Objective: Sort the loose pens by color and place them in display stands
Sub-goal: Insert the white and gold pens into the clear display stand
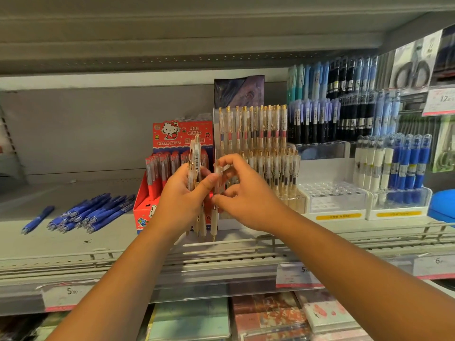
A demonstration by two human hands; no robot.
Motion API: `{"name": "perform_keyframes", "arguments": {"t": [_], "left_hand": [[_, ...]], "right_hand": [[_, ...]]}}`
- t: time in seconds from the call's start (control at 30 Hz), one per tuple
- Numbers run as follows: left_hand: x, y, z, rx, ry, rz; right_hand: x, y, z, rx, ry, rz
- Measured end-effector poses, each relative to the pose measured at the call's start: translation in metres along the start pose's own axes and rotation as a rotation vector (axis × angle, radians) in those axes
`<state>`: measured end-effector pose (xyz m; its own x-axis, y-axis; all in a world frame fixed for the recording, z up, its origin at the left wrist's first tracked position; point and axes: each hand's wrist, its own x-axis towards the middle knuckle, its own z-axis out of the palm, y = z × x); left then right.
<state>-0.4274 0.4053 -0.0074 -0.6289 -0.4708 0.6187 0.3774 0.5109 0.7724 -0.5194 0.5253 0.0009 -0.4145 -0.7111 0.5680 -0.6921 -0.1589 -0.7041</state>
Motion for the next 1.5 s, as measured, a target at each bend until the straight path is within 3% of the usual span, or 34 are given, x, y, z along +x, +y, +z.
{"name": "perform_keyframes", "arguments": {"t": [0.23,0.4,0.8,0.97,1.27,1.5], "left_hand": [[0.002,-0.005,-0.003,0.049,0.048,-0.023],[0.003,-0.005,-0.004,0.065,0.022,-0.034],[0.000,-0.004,-0.004,0.056,0.027,-0.056],[0.001,-0.005,-0.002,0.044,0.053,-0.048],[0.000,-0.002,-0.002,0.021,0.048,-0.067],[-0.002,0.003,-0.002,-0.084,0.043,-0.047]], "right_hand": [[0.012,0.000,-0.035,0.036,0.264,-0.001],[0.017,0.013,-0.056,-0.085,0.439,-0.030],[0.014,0.031,-0.050,-0.265,0.376,0.023],[0.009,0.037,-0.044,-0.365,0.236,0.068],[0.004,0.030,-0.044,-0.503,0.285,0.050],[0.004,0.028,-0.041,-0.563,0.450,-0.007]]}}
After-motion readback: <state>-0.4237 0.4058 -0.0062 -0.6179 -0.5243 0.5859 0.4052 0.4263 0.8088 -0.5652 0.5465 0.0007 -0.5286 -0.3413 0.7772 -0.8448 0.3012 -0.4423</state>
